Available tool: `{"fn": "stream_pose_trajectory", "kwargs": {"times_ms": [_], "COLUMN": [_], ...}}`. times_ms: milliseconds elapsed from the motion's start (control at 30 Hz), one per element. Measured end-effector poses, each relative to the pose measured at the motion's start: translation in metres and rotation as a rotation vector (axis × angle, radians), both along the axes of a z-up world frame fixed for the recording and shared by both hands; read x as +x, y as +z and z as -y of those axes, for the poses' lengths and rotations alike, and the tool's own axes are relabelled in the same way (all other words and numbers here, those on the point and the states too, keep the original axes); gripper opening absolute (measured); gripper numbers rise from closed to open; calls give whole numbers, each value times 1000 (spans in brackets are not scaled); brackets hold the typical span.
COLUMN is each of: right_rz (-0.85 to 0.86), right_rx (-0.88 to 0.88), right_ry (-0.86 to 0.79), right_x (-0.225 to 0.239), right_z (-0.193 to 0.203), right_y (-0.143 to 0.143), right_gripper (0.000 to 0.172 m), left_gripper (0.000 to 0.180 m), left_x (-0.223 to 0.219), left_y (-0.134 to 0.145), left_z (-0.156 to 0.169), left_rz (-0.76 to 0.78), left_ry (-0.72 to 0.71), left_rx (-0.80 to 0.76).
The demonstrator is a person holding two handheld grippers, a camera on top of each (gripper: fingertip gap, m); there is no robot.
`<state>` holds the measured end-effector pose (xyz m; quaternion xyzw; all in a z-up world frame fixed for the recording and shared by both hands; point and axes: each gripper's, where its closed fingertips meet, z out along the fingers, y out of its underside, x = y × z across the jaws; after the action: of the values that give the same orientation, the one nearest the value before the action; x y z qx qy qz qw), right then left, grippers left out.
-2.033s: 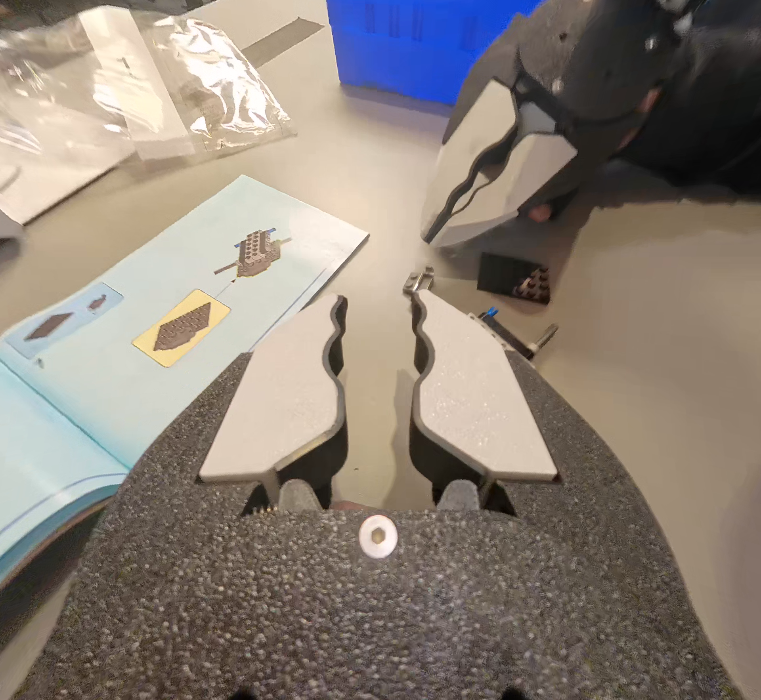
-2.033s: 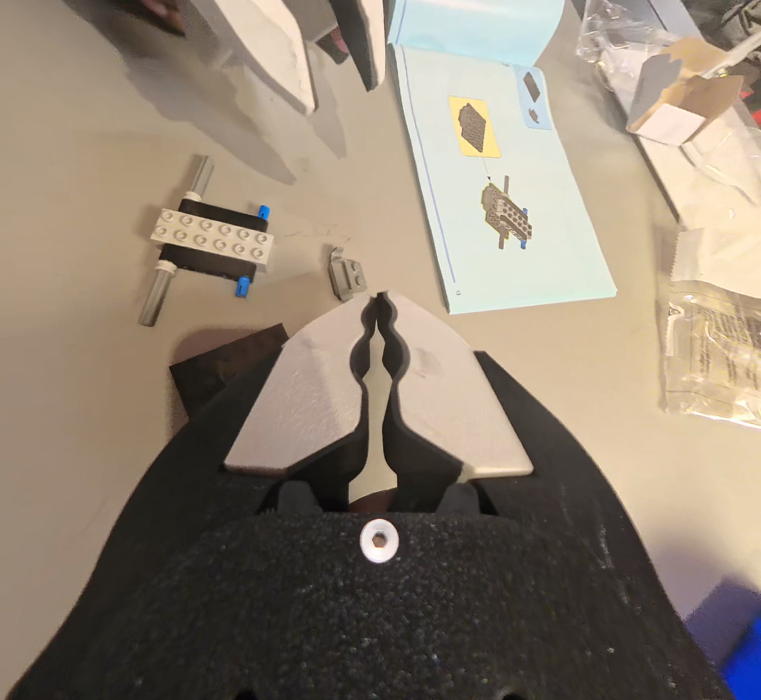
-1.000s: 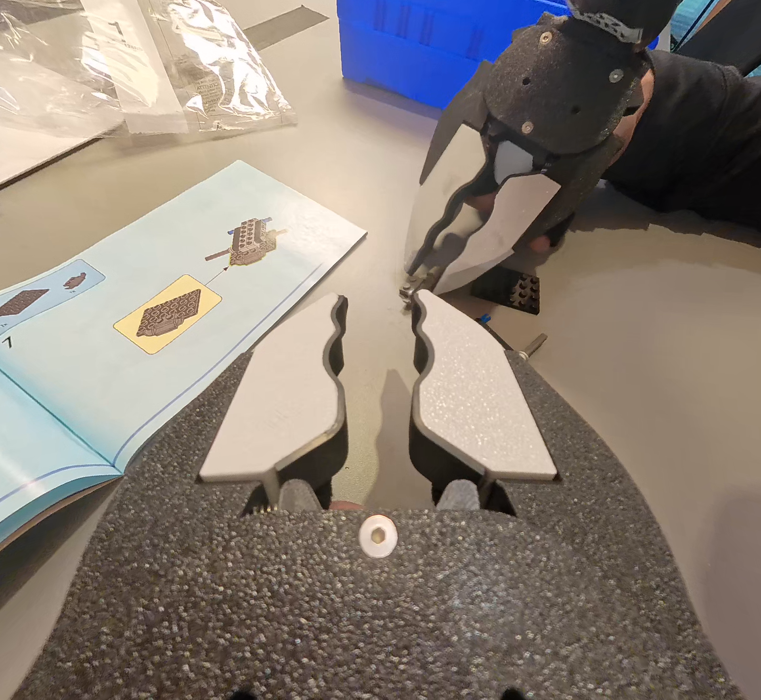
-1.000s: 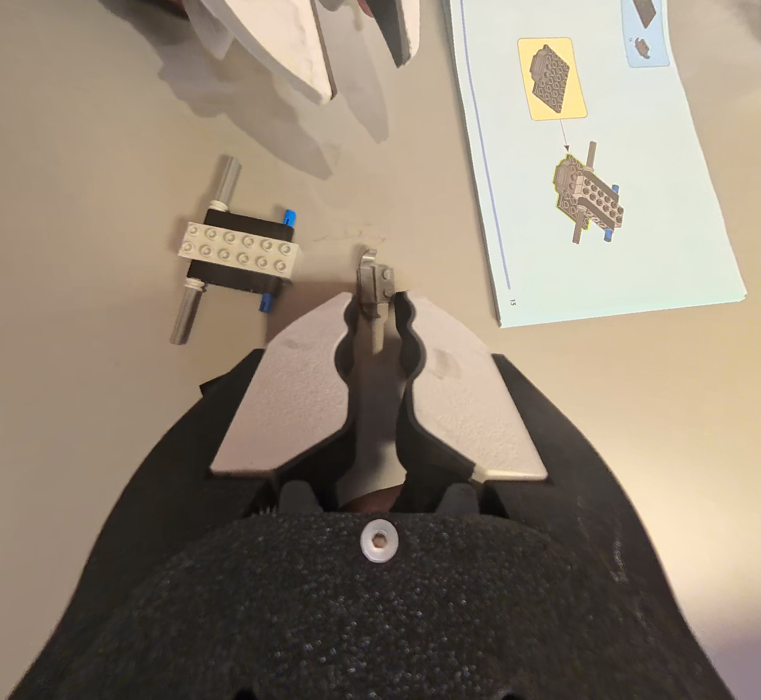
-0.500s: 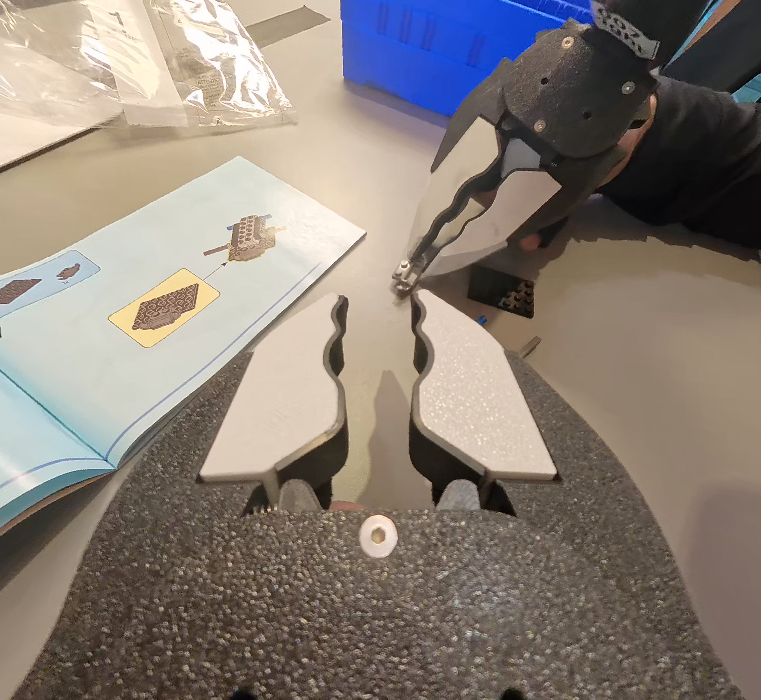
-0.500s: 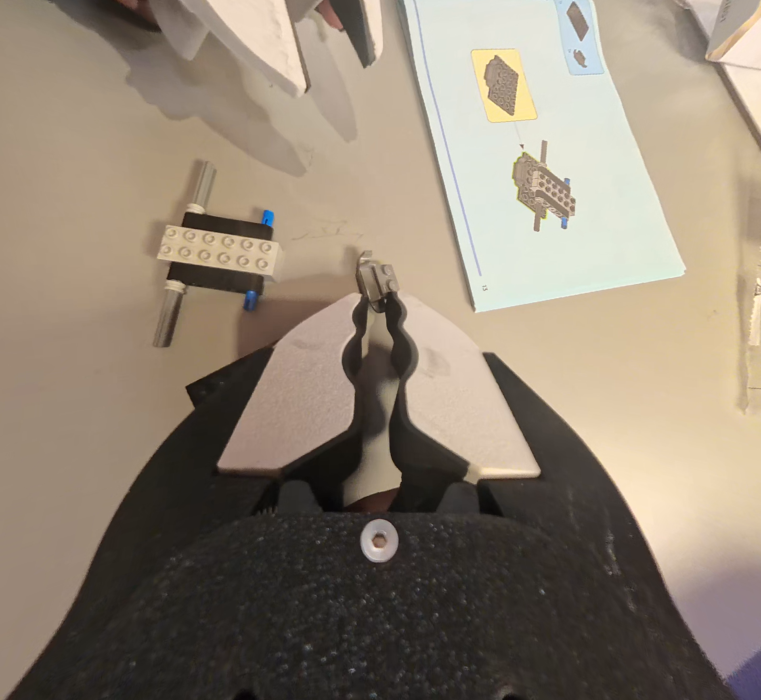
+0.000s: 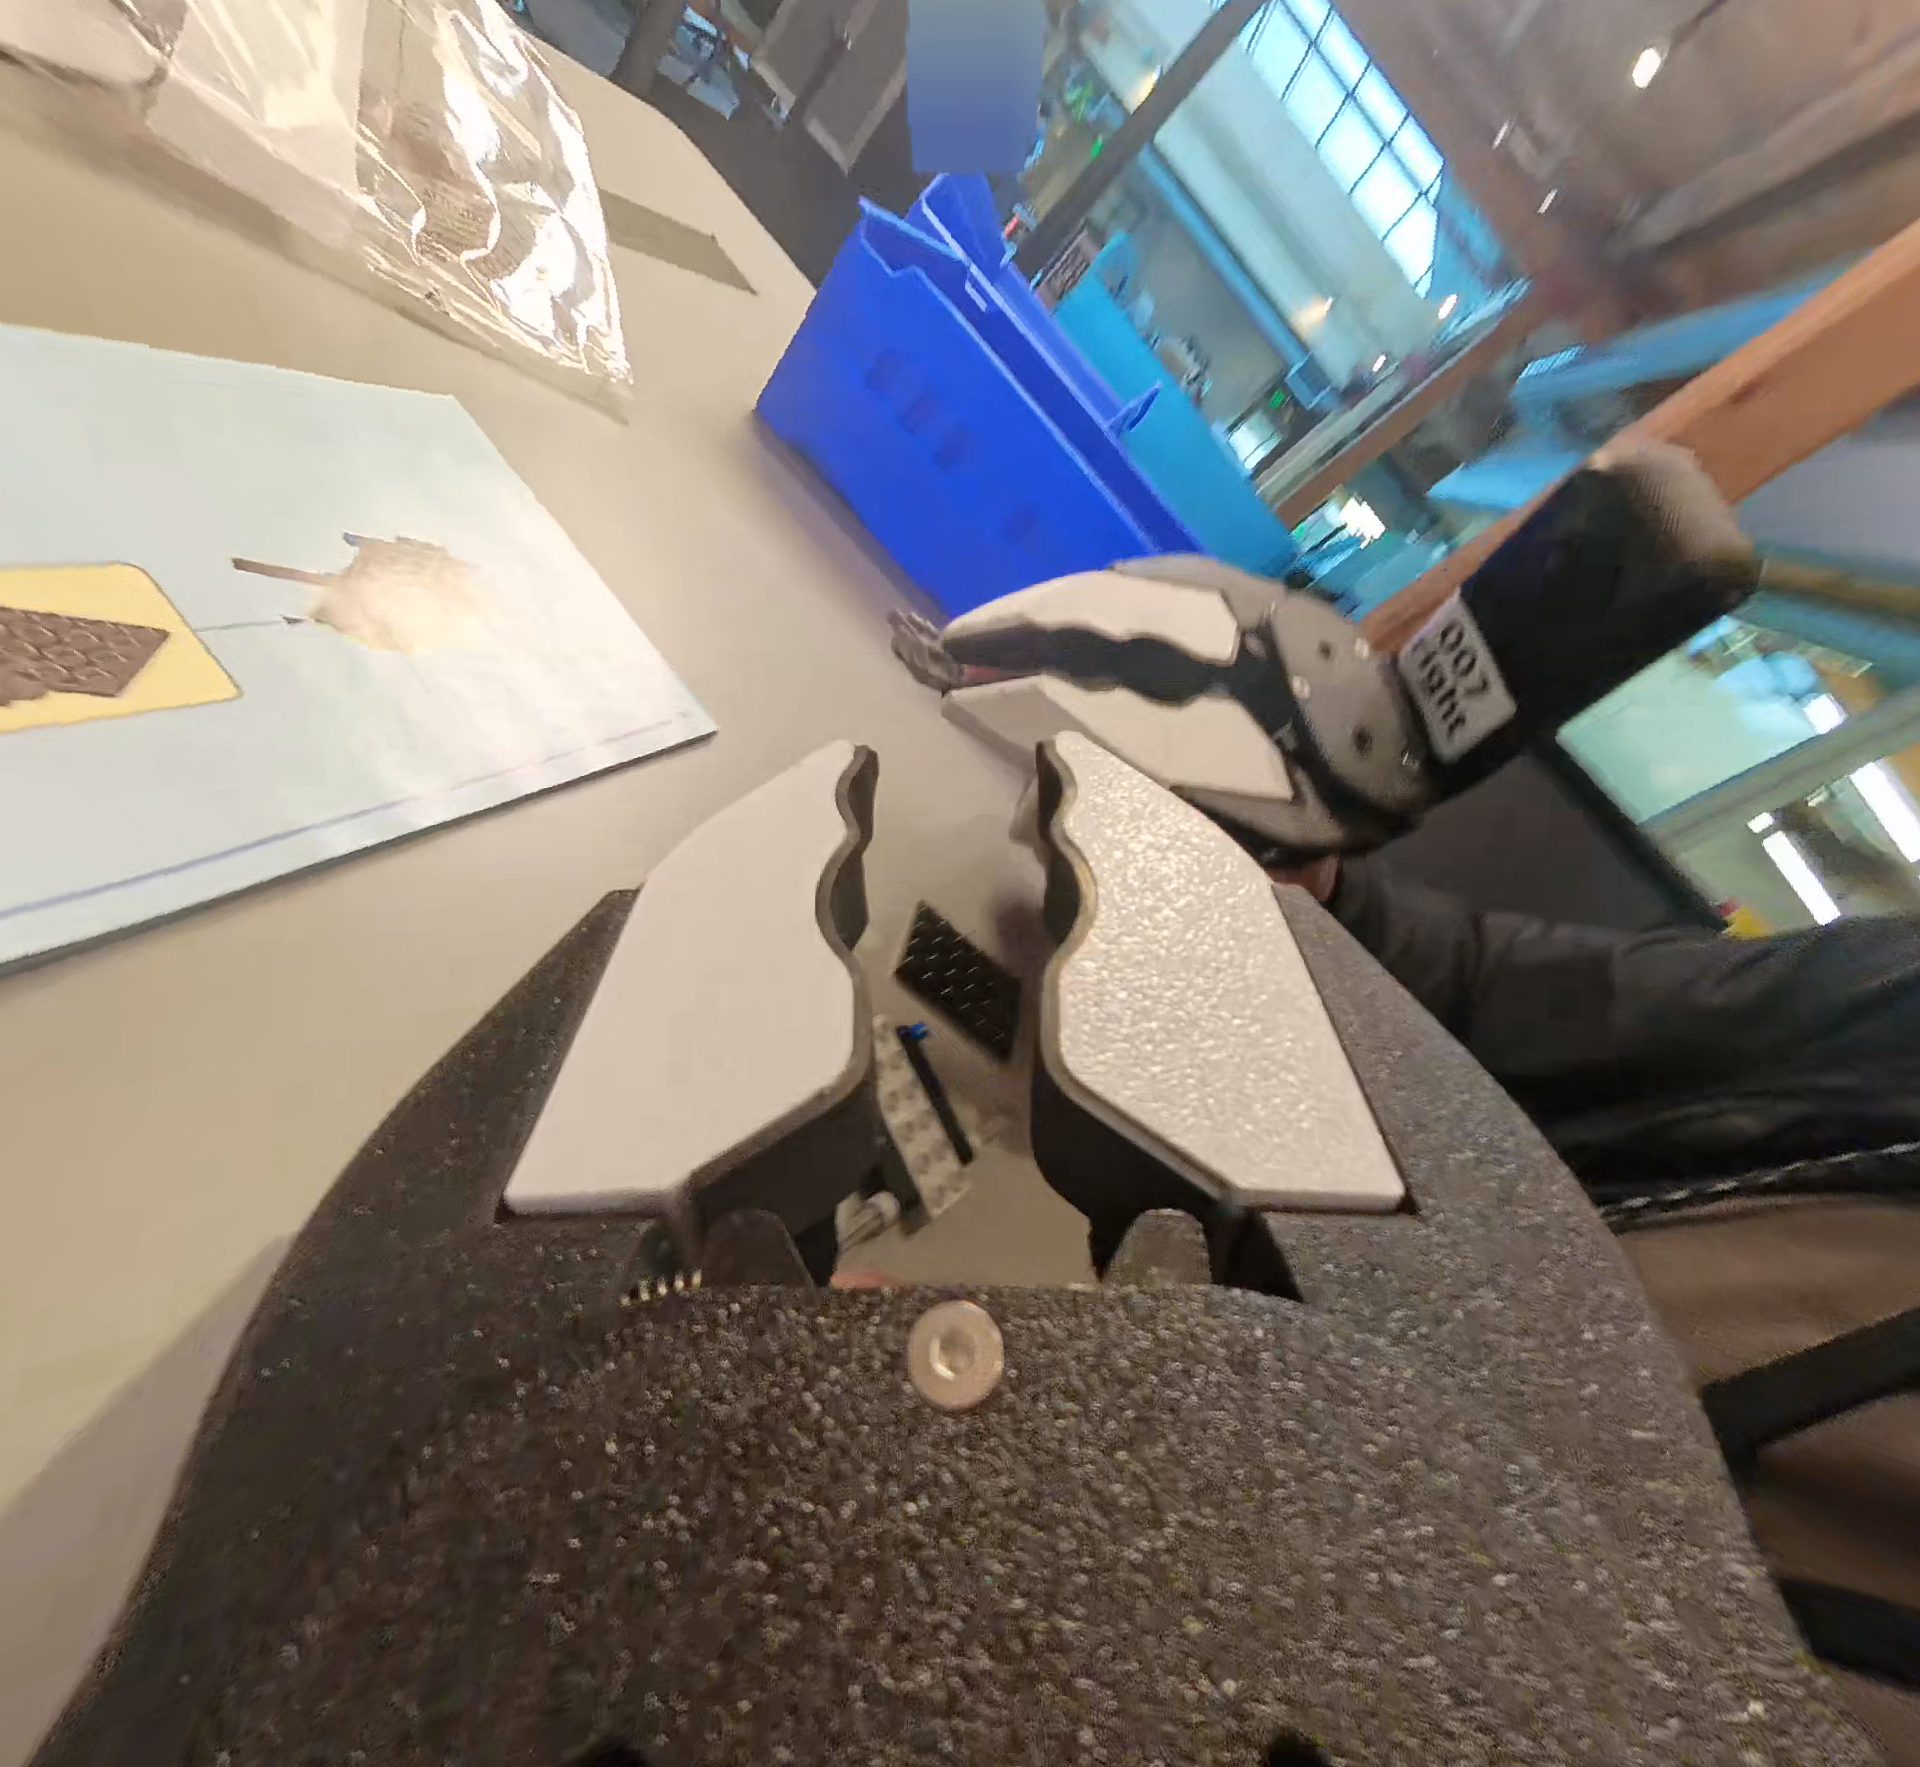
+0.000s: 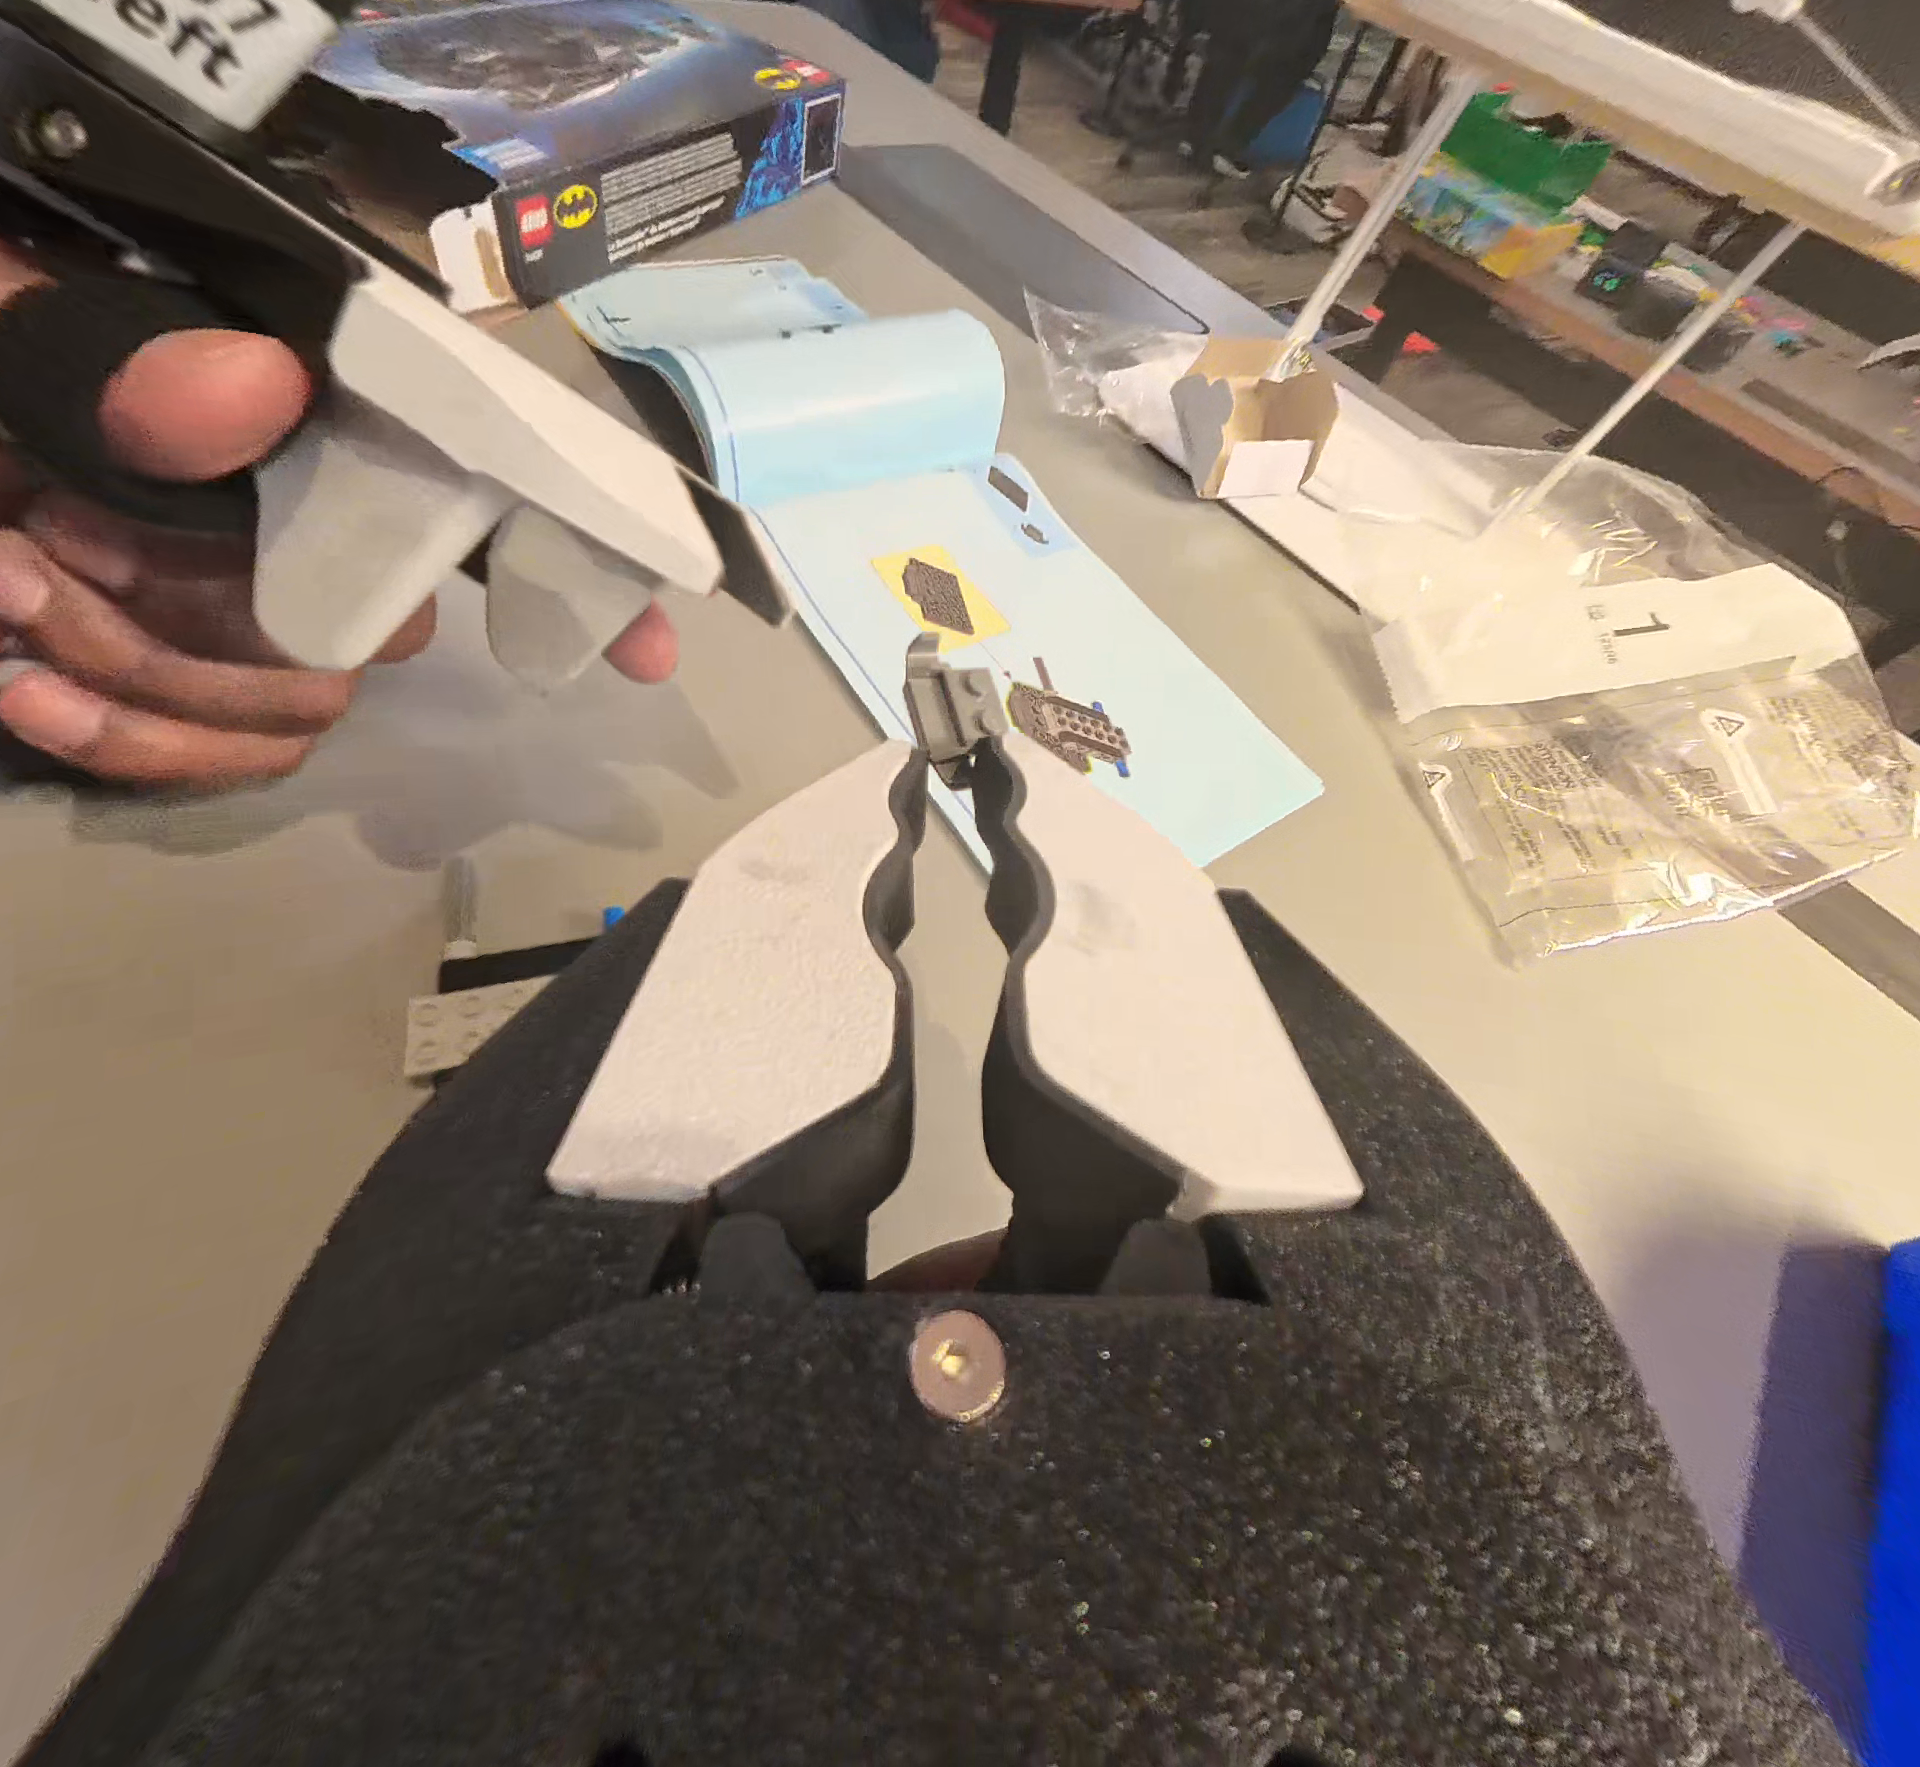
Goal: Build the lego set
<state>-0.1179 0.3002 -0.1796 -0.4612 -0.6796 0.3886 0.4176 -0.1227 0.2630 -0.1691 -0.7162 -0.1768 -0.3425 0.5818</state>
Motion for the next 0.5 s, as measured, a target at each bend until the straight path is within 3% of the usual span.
{"fn": "stream_pose_trajectory", "kwargs": {"times_ms": [167,367,500], "right_rz": [-44,-77,-90], "right_rx": [-6,34,77], "right_ry": [-45,-52,-18], "right_x": [2,4,6], "right_z": [15,30,40], "right_y": [8,9,7], "right_gripper": [9,9,9], "left_gripper": [34,37,7], "left_x": [5,14,12], "left_y": [3,3,3], "left_z": [-5,-8,-6], "left_rz": [169,225,248], "left_ry": [17,25,47], "left_rx": [17,29,52]}}
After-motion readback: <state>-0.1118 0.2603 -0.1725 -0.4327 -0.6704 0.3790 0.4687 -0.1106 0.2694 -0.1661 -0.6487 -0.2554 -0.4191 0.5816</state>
